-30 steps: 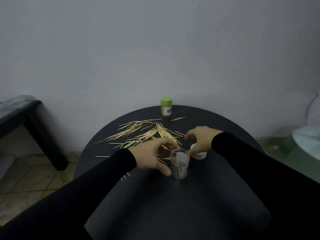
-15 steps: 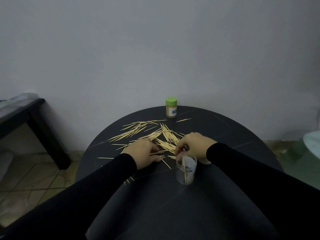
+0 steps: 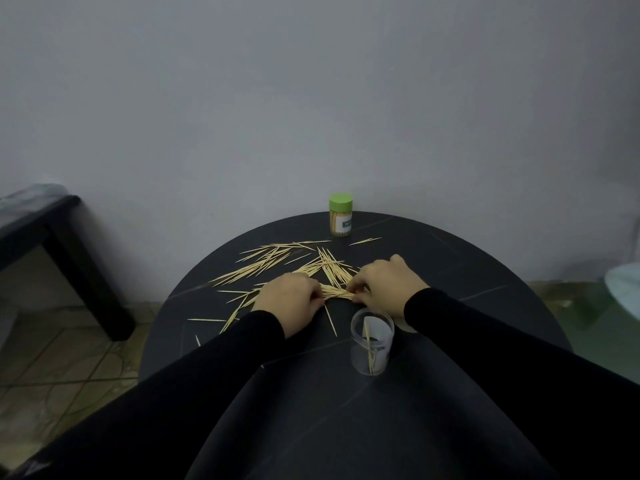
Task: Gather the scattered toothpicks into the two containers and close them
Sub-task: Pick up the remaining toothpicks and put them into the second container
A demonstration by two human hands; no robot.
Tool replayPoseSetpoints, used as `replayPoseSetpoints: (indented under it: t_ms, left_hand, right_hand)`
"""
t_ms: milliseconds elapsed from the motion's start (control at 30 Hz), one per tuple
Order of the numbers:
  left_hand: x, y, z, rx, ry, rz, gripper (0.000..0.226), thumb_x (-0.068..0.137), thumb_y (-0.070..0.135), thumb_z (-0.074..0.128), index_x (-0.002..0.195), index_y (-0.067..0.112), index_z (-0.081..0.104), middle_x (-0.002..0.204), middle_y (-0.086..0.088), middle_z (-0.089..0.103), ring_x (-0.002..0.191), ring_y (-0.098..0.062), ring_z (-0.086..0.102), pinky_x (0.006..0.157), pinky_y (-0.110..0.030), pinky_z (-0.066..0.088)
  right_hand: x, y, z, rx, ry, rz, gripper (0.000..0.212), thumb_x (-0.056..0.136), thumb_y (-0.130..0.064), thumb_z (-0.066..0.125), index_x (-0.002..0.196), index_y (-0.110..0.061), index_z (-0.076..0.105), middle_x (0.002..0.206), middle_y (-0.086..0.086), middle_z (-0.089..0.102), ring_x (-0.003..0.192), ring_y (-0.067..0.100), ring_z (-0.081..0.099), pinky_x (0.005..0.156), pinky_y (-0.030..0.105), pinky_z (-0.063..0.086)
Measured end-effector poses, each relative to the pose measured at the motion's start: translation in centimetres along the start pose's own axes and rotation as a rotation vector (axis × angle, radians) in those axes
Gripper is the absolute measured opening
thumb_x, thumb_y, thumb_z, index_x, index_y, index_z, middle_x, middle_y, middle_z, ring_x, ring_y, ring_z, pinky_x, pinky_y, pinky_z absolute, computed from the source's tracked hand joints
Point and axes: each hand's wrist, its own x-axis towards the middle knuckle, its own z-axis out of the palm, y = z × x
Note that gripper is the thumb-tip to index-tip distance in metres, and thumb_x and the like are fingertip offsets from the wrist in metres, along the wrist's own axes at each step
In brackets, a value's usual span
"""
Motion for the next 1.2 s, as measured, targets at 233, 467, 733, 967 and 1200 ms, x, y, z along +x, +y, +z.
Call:
replayPoseSetpoints:
  t_ms: [233,467,733,967,1200]
  left_hand:
    - [0.6,0.7,0.8,0.050,0.015,-0.017,0.025,0.098,0.035,0.045,0.111,0.021,0.060,0.112,0.001,0.058,0.106,-0.017,0.051,0.088,-0.032,0.047]
    - [1.1,1.0,0.6,0.006,0.057,-0.065,0.023,0.098,0.033,0.047,0.115,0.022,0.058,0.113,0.002,0.054,0.105,-0.015,0.048,0.090,-0.033,0.047]
    - [0.9,1.5,-0.3,-0.467,0.185,-0.205,0.011,0.096,0.029,0.052,0.101,0.022,0.060,0.099,0.004,0.060,0.092,-0.011,0.055,0.082,-0.027,0.046]
    - [-0.3,2.8,-0.5,-0.729,0.196,-0.270,0.013,0.095,0.030,0.053,0.099,0.021,0.061,0.093,0.005,0.061,0.084,-0.010,0.055,0.072,-0.022,0.041]
    - [-1.6,4.2,-2.3,-1.010,0.334,-0.192,0.009,0.095,0.027,0.055,0.096,0.021,0.062,0.087,0.002,0.063,0.079,-0.010,0.058,0.066,-0.014,0.046]
  right_hand:
    - [-0.5,0.2,0.1,-0.069,0.052,0.013,0.030,0.098,-0.032,0.047,0.124,-0.030,0.061,0.120,-0.005,0.062,0.113,0.017,0.052,0.101,0.042,0.028]
    - [-0.8,0.3,-0.2,-0.131,0.053,0.050,0.031,0.100,-0.030,0.045,0.127,-0.029,0.060,0.120,-0.004,0.063,0.114,0.018,0.051,0.103,0.044,0.027]
    - [-1.8,0.7,-0.8,0.006,0.173,0.171,0.024,0.098,-0.034,0.050,0.117,-0.033,0.064,0.112,-0.009,0.066,0.110,0.015,0.053,0.103,0.042,0.026]
    - [-3.3,0.7,-0.8,0.176,0.190,0.265,0.023,0.096,-0.041,0.050,0.111,-0.035,0.066,0.107,-0.012,0.066,0.105,0.013,0.054,0.099,0.040,0.029]
    - [-4.6,0.6,-1.5,0.515,0.305,0.283,0.017,0.097,-0.039,0.051,0.108,-0.032,0.063,0.102,-0.014,0.063,0.102,0.009,0.054,0.097,0.035,0.026]
